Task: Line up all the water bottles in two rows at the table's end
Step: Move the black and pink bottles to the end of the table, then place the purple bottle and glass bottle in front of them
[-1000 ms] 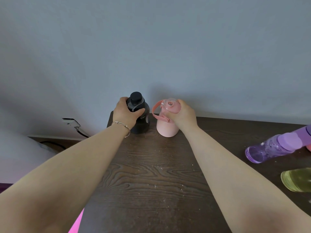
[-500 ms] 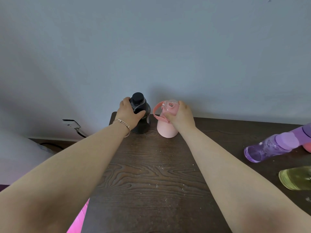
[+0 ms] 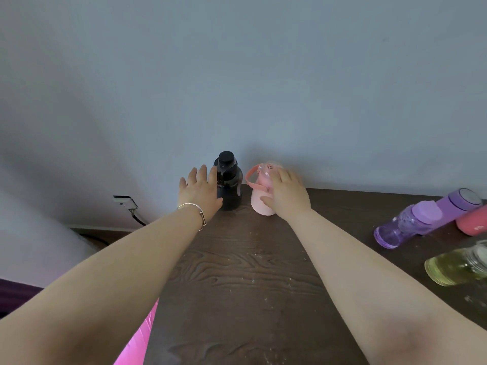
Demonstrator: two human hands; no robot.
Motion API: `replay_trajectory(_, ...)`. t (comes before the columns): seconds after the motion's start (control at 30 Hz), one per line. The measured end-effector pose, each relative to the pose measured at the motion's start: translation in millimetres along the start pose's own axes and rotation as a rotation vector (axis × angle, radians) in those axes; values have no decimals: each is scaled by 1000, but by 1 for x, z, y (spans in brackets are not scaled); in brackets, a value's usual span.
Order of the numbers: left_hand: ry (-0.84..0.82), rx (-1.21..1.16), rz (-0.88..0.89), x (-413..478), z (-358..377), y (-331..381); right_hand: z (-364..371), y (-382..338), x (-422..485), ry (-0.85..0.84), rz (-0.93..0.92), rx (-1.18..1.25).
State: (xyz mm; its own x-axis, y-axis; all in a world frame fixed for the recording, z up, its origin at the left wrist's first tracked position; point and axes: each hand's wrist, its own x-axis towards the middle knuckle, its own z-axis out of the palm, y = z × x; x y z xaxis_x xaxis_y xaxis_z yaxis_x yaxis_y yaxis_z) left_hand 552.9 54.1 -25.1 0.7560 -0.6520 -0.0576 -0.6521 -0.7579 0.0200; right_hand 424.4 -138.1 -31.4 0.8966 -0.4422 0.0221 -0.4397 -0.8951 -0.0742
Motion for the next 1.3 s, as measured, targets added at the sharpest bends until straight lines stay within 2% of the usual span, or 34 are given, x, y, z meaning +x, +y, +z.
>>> replay_trajectory(0.13,8,39,5,-32,-2,7,-6,-2,-31,-14,-27,-100)
replay_trajectory(0.33,12,31,80,-70,2,30,-15,4,-94,-8,16,-106)
replay_trajectory(0.53,-8,51,162,-104,11,74,-17,39,-158,-54,118,-121)
replay_trajectory(0.7,12,75,198,-123,4,114,-27,74,-195,-17,203,-39)
replay_trajectory(0.9,-2,83,173,-134,-2,176,-35,140,-234,14,227,-4)
replay_trajectory(1.3,-18,121,209,-158,3,362,-53,317,-308,72,273,16)
